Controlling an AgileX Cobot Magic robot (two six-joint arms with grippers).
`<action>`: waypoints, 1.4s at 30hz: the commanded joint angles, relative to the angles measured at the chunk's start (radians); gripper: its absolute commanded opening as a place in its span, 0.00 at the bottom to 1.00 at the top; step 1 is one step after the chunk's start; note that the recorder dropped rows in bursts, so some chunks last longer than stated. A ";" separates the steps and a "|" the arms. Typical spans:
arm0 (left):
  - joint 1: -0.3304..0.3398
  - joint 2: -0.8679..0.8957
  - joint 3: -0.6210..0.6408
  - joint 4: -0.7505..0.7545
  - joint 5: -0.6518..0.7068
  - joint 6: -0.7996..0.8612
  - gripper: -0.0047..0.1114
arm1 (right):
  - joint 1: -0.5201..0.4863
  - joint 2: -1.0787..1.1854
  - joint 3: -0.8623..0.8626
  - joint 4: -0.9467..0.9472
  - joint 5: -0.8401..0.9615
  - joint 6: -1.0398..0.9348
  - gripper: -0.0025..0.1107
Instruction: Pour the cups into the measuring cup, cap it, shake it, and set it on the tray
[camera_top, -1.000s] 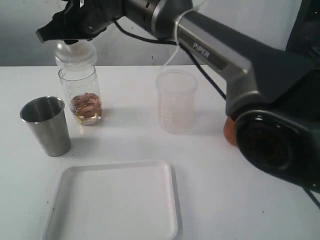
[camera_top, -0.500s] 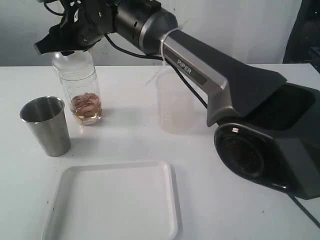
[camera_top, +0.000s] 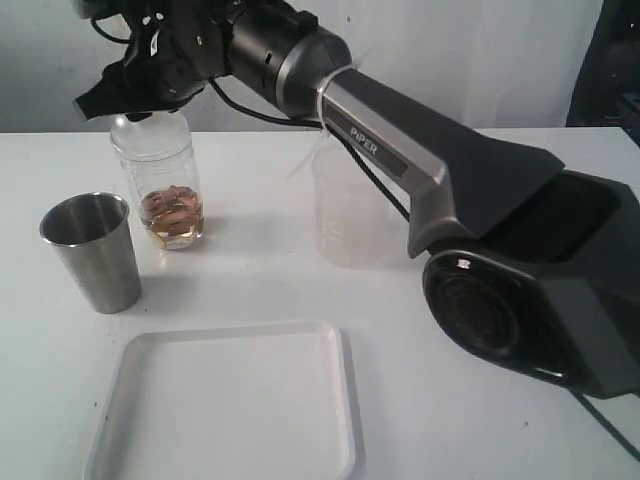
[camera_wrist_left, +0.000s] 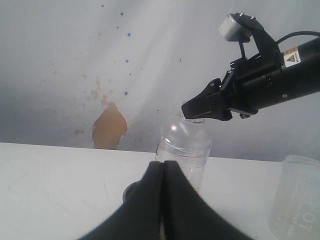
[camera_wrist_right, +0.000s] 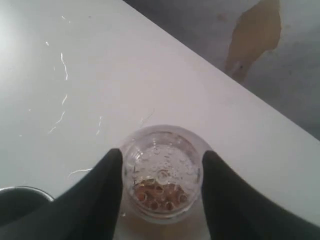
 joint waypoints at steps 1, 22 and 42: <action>-0.002 -0.004 0.006 -0.002 0.004 -0.003 0.04 | 0.000 0.022 -0.011 -0.007 -0.017 -0.010 0.02; -0.002 -0.004 0.006 -0.002 0.004 -0.003 0.04 | 0.000 0.051 -0.011 -0.008 -0.039 -0.018 0.69; -0.002 0.048 -0.053 0.002 -0.097 -0.058 0.04 | 0.000 -0.187 -0.007 0.254 0.392 -0.195 0.02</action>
